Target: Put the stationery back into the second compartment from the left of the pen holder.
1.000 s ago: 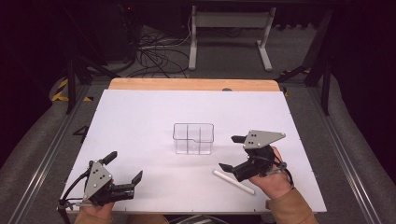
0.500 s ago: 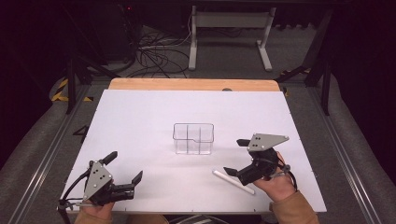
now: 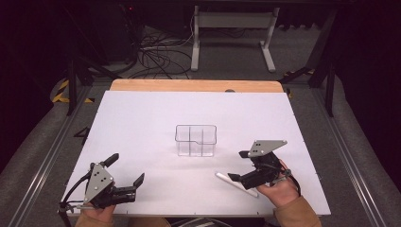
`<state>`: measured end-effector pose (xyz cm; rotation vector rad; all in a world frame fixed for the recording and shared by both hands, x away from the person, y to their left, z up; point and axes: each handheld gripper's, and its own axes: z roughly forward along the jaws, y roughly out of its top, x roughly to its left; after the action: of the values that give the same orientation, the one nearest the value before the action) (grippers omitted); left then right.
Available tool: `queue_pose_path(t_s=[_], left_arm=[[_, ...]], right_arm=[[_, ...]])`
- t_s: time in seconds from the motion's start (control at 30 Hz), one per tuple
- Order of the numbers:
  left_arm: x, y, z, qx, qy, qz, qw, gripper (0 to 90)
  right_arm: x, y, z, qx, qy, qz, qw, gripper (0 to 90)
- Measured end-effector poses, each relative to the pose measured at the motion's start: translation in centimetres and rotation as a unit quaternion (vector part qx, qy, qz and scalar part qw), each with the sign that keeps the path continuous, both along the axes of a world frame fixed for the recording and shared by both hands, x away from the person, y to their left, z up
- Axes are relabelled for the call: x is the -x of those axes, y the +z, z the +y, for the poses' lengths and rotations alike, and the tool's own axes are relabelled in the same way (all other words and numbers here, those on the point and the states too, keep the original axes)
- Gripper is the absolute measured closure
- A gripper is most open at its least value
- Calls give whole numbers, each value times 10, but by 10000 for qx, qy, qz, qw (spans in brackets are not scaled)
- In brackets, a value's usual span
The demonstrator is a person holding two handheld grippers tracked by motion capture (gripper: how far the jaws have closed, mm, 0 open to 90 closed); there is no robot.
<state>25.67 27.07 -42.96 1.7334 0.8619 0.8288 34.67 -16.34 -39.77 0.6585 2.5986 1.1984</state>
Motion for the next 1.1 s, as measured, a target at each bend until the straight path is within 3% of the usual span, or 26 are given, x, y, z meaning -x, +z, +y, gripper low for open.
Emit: queue_pose_path(t_s=[0.23, 0.47, 0.7, 1.1], left_arm=[[0, 0, 0, 16, -6, 8, 10000, 17], [-1, 0, 0, -2, -14, 8, 10000, 17], [-1, 0, 0, -2, -15, 13, 10000, 17], [-1, -1, 0, -8, -15, 15, 10000, 18]], right_arm=[[0, -11, 7, 666, -54, 36, 9978, 263], [-2, -24, 17, 1266, 40, 335, 9914, 321], [-3, -33, 23, 1689, 104, 505, 9843, 376], [-1, -38, 32, 2133, 134, 628, 9749, 499]])
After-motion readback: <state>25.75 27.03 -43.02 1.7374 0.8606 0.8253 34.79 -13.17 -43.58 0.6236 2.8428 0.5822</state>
